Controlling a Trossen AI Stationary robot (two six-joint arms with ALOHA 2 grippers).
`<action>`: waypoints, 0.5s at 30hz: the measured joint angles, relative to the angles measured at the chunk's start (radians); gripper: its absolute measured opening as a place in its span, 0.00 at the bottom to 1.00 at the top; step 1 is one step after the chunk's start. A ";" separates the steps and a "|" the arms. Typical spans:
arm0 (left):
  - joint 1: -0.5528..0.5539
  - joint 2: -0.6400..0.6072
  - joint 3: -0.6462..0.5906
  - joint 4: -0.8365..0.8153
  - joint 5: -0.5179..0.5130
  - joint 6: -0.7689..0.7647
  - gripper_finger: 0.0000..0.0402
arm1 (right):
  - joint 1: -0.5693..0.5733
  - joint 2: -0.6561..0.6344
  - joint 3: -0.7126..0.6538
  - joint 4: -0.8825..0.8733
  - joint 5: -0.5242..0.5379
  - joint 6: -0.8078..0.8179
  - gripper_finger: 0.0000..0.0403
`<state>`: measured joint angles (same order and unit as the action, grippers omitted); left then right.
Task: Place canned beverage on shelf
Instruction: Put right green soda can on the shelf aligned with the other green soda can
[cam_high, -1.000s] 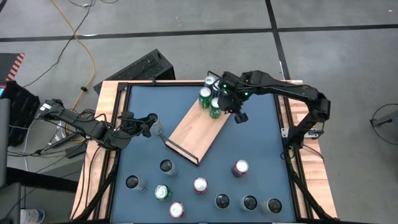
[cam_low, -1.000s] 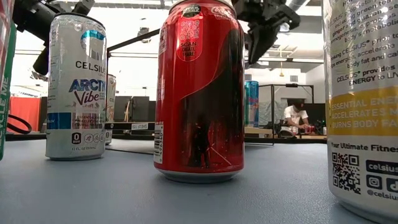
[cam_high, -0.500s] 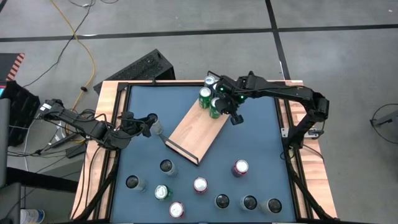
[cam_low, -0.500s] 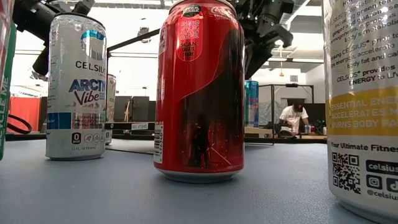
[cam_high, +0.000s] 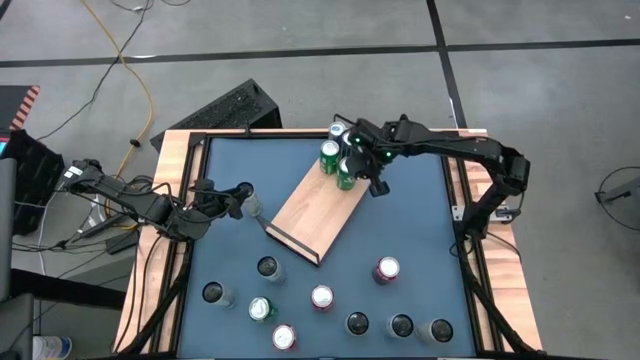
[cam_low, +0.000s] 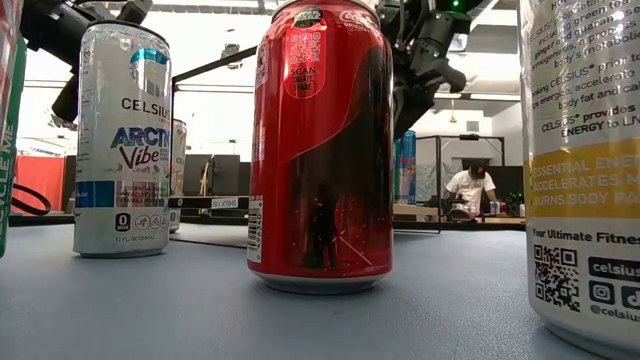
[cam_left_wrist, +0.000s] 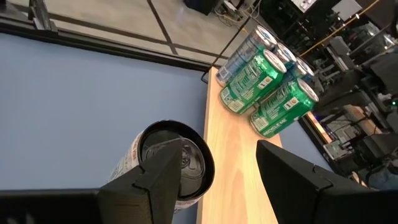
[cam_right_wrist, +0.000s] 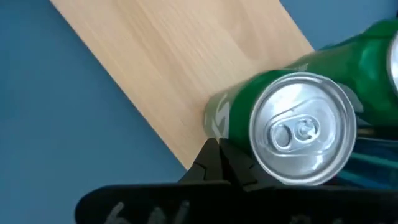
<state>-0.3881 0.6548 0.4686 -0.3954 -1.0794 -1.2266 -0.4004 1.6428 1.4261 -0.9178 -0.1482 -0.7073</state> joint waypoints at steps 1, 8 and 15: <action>0.000 0.000 0.000 0.000 -0.003 0.000 0.48 | -0.003 0.000 0.000 0.004 0.002 0.000 0.00; 0.000 0.000 0.000 0.000 -0.008 -0.010 0.48 | -0.030 0.000 0.000 0.047 0.007 0.000 0.00; 0.000 0.000 0.000 0.000 -0.008 -0.027 0.48 | -0.035 0.000 0.000 0.062 0.007 0.000 0.00</action>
<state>-0.3880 0.6544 0.4686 -0.3950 -1.0870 -1.2541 -0.4351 1.6428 1.4261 -0.8555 -0.1410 -0.7071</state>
